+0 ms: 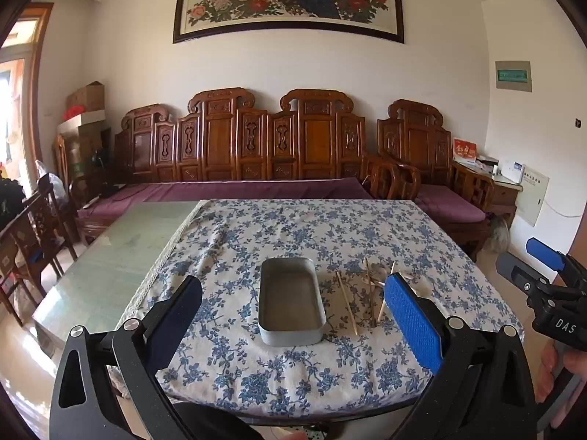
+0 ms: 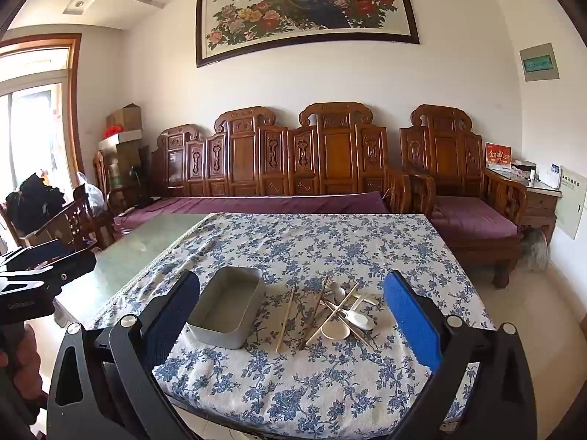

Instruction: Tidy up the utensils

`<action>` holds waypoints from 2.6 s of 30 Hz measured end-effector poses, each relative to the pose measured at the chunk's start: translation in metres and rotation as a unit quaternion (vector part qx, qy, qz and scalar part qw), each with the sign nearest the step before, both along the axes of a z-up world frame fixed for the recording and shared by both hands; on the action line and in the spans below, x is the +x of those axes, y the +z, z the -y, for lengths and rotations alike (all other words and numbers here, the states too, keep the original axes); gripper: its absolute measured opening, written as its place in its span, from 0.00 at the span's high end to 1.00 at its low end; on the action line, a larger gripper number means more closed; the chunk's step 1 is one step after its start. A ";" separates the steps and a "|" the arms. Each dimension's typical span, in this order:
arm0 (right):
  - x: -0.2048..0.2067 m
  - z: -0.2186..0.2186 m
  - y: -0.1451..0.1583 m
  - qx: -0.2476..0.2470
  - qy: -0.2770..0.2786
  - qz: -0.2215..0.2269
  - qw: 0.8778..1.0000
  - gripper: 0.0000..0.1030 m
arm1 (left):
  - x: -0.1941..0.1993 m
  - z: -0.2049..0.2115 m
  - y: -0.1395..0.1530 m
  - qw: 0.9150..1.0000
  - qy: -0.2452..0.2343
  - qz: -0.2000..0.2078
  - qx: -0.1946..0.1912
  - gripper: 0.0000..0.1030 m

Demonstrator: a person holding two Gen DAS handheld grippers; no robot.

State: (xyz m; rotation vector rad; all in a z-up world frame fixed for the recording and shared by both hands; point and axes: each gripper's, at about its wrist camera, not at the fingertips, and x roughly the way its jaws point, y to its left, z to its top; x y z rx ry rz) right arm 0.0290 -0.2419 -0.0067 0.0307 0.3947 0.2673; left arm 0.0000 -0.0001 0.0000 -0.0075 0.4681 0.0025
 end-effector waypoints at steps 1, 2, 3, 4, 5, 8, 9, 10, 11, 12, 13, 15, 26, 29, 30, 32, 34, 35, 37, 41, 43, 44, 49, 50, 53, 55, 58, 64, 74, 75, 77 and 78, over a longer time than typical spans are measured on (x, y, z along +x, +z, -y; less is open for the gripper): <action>0.000 0.000 0.000 -0.001 0.000 0.001 1.000 0.02 | 0.000 0.000 0.000 1.000 0.000 0.000 0.000 0.06; 0.000 0.000 0.000 -0.001 0.000 0.001 1.000 0.02 | 0.000 0.000 0.000 1.000 -0.001 0.002 0.000 0.06; 0.000 0.000 0.000 -0.001 0.000 0.001 1.000 0.02 | 0.000 0.000 0.000 1.000 -0.001 0.001 -0.001 0.06; 0.000 0.000 0.000 0.000 0.000 0.000 1.000 0.02 | 0.000 0.000 0.000 1.000 -0.001 0.002 0.000 0.06; 0.000 0.000 0.000 0.000 0.000 0.000 1.000 0.02 | 0.000 0.000 0.000 1.000 -0.001 0.001 -0.001 0.06; 0.000 0.000 0.000 0.000 0.000 0.001 1.000 0.02 | 0.000 0.000 0.000 1.000 -0.001 0.002 0.001 0.06; 0.000 0.000 0.000 0.000 0.000 0.001 1.000 0.02 | 0.000 0.000 0.000 1.000 -0.001 0.002 0.001 0.06; 0.000 0.000 0.000 0.000 0.000 0.001 1.000 0.02 | 0.000 0.000 0.000 1.000 -0.001 0.002 0.000 0.06; 0.000 0.000 0.000 0.000 0.000 0.001 1.000 0.02 | 0.000 -0.001 0.000 1.000 -0.001 0.002 -0.001 0.06; -0.001 0.000 0.000 0.000 0.000 0.001 1.000 0.02 | -0.002 0.000 0.003 1.000 -0.001 0.003 -0.002 0.06; -0.001 0.000 0.000 0.000 0.000 0.001 1.000 0.02 | -0.002 0.000 0.004 1.000 -0.001 0.003 -0.003 0.06; -0.001 0.000 0.000 0.001 0.000 0.000 1.000 0.02 | 0.000 0.001 0.003 1.000 -0.001 0.003 -0.003 0.06; -0.001 0.001 0.000 0.002 0.000 0.001 1.000 0.02 | -0.001 0.001 0.009 1.000 -0.004 0.007 -0.003 0.06; -0.001 0.002 -0.001 0.002 0.000 0.001 1.000 0.02 | -0.001 0.001 0.008 1.000 -0.005 0.007 -0.004 0.06; -0.001 0.001 -0.001 0.002 0.000 0.001 1.000 0.02 | -0.001 0.001 0.008 1.000 -0.004 0.007 -0.003 0.06; -0.001 0.002 -0.001 0.002 0.000 0.001 1.000 0.02 | -0.001 0.000 0.008 1.000 -0.004 0.006 -0.003 0.06; -0.001 0.002 -0.001 0.003 0.000 0.001 1.000 0.02 | -0.002 0.000 0.007 1.000 -0.004 0.007 -0.003 0.06; -0.001 0.002 -0.001 0.003 0.000 0.002 1.000 0.02 | -0.001 0.000 0.007 1.000 -0.004 0.007 -0.003 0.06; 0.000 0.002 -0.001 0.003 0.000 0.002 1.000 0.02 | -0.002 0.000 0.006 1.000 -0.004 0.007 -0.003 0.06; -0.001 0.002 -0.001 0.003 0.000 0.002 1.000 0.02 | -0.002 0.001 0.006 1.000 -0.004 0.007 -0.003 0.06; -0.001 0.002 -0.001 0.003 0.000 0.002 1.000 0.02 | -0.002 0.001 0.005 1.000 -0.004 0.007 -0.003 0.06; -0.001 0.002 -0.001 0.003 0.000 0.002 1.000 0.02 | -0.002 0.001 0.006 1.000 -0.004 0.007 -0.003 0.06; -0.002 0.001 -0.002 0.003 0.000 0.002 1.000 0.02 | -0.001 0.001 0.004 1.000 -0.004 0.007 -0.003 0.06; -0.002 0.001 -0.002 0.003 0.001 0.002 1.000 0.02 | -0.001 0.001 0.004 1.000 -0.005 0.008 -0.003 0.06; -0.003 0.002 -0.001 0.003 0.000 0.002 1.000 0.02 | -0.001 0.001 0.004 1.000 -0.004 0.008 -0.003 0.06; -0.002 0.002 -0.001 0.004 0.001 0.001 1.000 0.02 | -0.001 0.002 0.004 1.000 -0.004 0.008 -0.003 0.06; -0.003 0.002 -0.001 0.004 0.001 0.002 1.000 0.02 | 0.000 0.002 0.004 1.000 -0.005 0.008 -0.003 0.06; -0.003 0.002 -0.001 0.004 0.001 0.002 1.000 0.02 | -0.001 0.003 0.004 1.000 -0.005 0.008 -0.003 0.06; -0.005 0.002 -0.001 0.004 0.001 0.003 1.000 0.02 | -0.001 0.005 0.005 1.000 -0.007 0.008 -0.002 0.06; -0.005 0.002 -0.001 0.005 0.001 0.003 1.000 0.02 | -0.001 0.005 0.005 1.000 -0.007 0.009 -0.002 0.06; -0.005 0.002 -0.001 0.005 0.001 0.003 1.000 0.02 | -0.001 0.006 0.005 1.000 -0.007 0.009 -0.002 0.06; -0.005 0.002 -0.001 0.005 0.001 0.003 1.000 0.02 | -0.001 0.006 0.005 1.000 -0.007 0.009 -0.002 0.06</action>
